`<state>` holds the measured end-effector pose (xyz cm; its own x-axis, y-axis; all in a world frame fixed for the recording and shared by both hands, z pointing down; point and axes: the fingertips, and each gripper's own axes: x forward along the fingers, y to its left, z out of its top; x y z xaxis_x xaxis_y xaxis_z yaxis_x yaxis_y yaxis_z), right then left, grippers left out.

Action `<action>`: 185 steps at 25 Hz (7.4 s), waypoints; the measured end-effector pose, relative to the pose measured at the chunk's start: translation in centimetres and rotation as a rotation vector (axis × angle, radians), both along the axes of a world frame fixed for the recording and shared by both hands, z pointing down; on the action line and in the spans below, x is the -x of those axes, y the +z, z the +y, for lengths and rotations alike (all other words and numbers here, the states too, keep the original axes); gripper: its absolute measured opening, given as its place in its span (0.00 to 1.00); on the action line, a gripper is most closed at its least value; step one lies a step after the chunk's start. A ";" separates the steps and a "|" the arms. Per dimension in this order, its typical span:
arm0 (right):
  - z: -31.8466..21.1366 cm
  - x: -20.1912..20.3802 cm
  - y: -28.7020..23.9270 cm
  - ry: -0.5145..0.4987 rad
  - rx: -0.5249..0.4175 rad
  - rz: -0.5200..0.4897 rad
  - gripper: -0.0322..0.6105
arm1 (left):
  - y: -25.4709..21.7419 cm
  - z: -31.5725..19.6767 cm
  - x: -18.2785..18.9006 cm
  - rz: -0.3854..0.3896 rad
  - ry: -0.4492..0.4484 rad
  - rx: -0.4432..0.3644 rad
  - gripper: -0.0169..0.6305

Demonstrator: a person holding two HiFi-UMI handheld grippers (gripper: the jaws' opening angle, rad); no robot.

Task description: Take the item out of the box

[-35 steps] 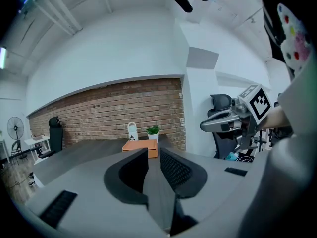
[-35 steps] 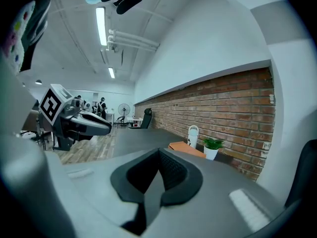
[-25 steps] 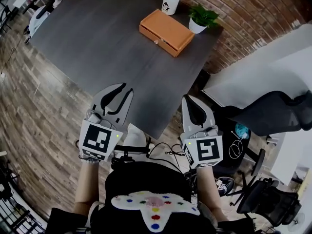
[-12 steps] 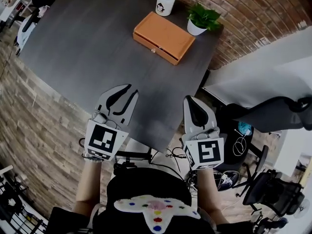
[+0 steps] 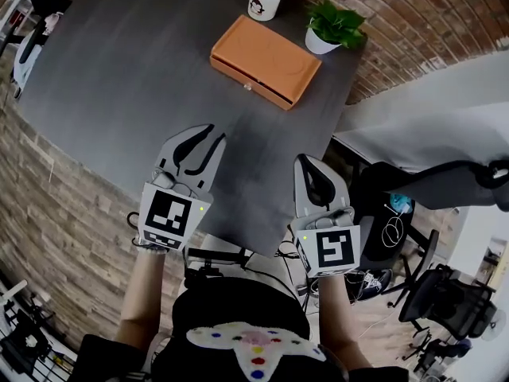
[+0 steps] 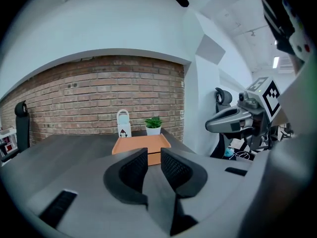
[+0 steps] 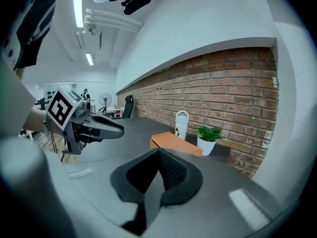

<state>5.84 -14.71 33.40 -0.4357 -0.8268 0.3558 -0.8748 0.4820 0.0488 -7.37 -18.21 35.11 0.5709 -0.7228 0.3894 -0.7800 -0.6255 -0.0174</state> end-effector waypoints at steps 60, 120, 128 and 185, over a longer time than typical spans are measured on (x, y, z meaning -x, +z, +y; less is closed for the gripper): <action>-4.9 -1.8 8.4 0.135 0.153 -0.009 0.06 | 16.5 -14.2 -5.7 -0.112 0.012 0.228 0.15; -0.7 0.6 8.2 -0.025 0.153 -0.001 0.06 | 17.2 -4.8 -2.1 -0.137 -0.053 0.272 0.16; -1.2 -0.2 7.3 -0.009 0.124 0.006 0.06 | 15.5 -4.6 -1.3 -0.132 -0.066 0.244 0.17; -15.1 10.8 15.6 -0.288 0.316 0.330 0.30 | 3.3 -5.8 10.1 0.023 -0.240 0.020 0.04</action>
<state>-4.92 -29.80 48.95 -0.4520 -0.5213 0.7238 -0.6680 0.7356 0.1126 -17.51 -24.02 38.37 0.3926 -0.8310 0.3940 -0.9064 -0.4222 0.0127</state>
